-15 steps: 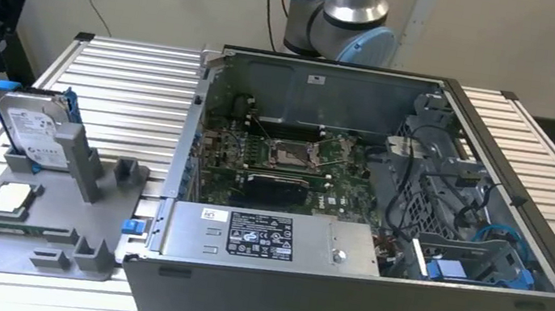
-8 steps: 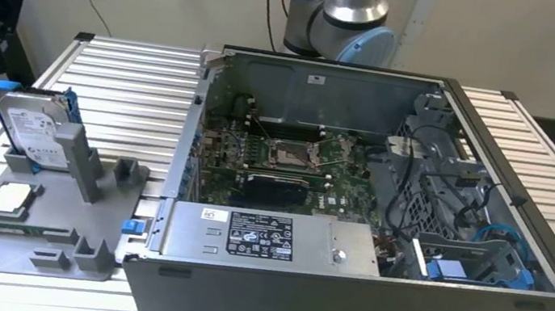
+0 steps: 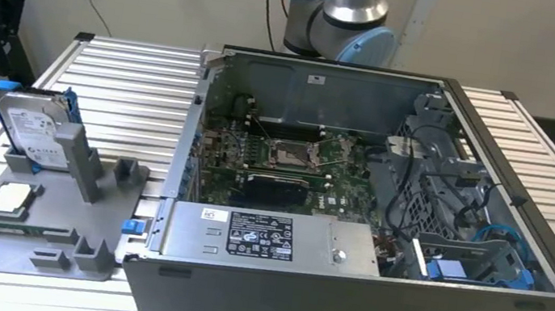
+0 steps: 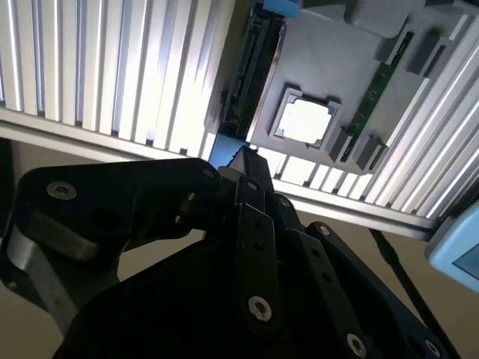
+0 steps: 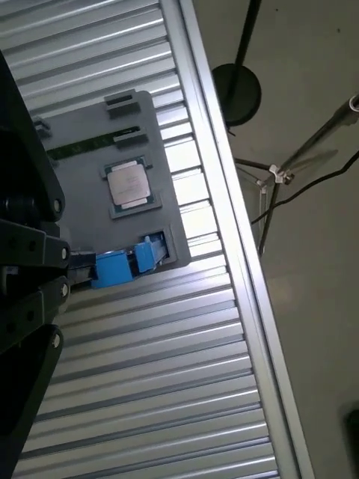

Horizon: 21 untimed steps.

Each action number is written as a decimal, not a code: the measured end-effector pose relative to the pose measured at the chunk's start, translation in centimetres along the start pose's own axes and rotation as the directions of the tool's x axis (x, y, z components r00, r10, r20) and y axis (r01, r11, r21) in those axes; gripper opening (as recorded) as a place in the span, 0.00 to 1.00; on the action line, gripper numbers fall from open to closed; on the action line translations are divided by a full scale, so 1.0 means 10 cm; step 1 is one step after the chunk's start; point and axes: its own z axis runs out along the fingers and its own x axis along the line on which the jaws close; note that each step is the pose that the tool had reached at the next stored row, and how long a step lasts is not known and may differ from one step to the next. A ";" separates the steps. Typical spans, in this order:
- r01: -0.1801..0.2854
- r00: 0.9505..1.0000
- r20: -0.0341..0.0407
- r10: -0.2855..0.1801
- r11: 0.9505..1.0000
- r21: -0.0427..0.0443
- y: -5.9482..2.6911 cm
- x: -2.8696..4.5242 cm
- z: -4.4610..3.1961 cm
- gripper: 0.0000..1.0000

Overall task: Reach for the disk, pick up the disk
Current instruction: 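Pick up the disk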

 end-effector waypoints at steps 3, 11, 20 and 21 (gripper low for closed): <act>0.001 1.000 0.000 -0.001 1.000 0.000 0.000 0.000 0.001 1.00; 0.004 1.000 0.000 -0.004 1.000 0.000 0.000 0.000 0.001 1.00; 0.022 1.000 -0.005 -0.022 1.000 -0.019 0.001 -0.001 0.024 1.00; 0.027 1.000 -0.004 -0.027 0.999 -0.020 -0.001 -0.001 0.032 1.00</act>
